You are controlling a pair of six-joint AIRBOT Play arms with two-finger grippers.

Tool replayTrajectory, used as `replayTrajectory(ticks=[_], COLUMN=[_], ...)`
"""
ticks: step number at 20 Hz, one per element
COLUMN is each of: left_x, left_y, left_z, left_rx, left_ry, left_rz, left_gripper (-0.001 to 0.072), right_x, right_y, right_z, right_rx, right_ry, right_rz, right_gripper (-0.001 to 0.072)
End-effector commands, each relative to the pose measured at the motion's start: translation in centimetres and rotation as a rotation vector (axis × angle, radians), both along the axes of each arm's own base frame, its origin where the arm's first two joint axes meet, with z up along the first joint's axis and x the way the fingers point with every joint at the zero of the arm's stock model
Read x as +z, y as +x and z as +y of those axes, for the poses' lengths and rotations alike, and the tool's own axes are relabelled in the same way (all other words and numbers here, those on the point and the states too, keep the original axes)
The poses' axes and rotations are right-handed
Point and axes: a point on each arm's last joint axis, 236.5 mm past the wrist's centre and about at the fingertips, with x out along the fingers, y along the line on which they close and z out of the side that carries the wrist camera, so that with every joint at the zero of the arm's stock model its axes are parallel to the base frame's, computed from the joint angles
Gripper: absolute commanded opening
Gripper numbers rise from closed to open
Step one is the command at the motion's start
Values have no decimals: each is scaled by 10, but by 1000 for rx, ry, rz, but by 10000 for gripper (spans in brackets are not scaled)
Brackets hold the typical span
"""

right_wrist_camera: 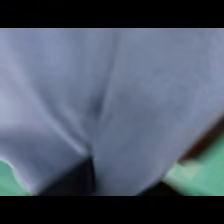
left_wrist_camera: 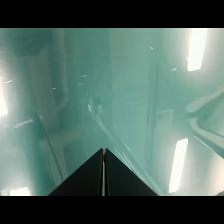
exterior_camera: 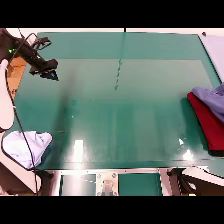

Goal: Fold the shirts.

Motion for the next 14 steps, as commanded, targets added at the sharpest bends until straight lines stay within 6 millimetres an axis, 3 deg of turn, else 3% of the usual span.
replayTrajectory(ticks=[1,3,4,5,6,7,8,11,14], left_x=[2,2,2,2,2,2,3,19,27], left_y=[-3,-6,-5,-4,-3,-5,-7,-12,-41], left_z=[-14,-25,-31,-38,-44,-50,-55,-73,-82], left_rx=[-28,-53,-64,-74,-84,-97,-110,-134,-141], left_ry=[-20,-20,-20,-21,-22,-22,-23,-28,-36], left_rz=[6,7,1,-10,-16,-14,-12,-59,-82], left_gripper=[18,18,18,18,17,17,17,18,18], right_x=[-45,-41,-32,-16,2,24,45,72,65], right_y=[-62,-58,-43,-13,19,55,87,147,170], right_z=[21,19,17,14,15,21,33,91,178], right_rx=[-22,-29,-23,-6,25,104,195,442,701], right_ry=[80,78,67,46,24,-4,-31,-73,-36], right_rz=[243,224,170,70,-34,-137,-218,-301,-300], right_gripper=[656,655,653,613,454,166,21,19,18])
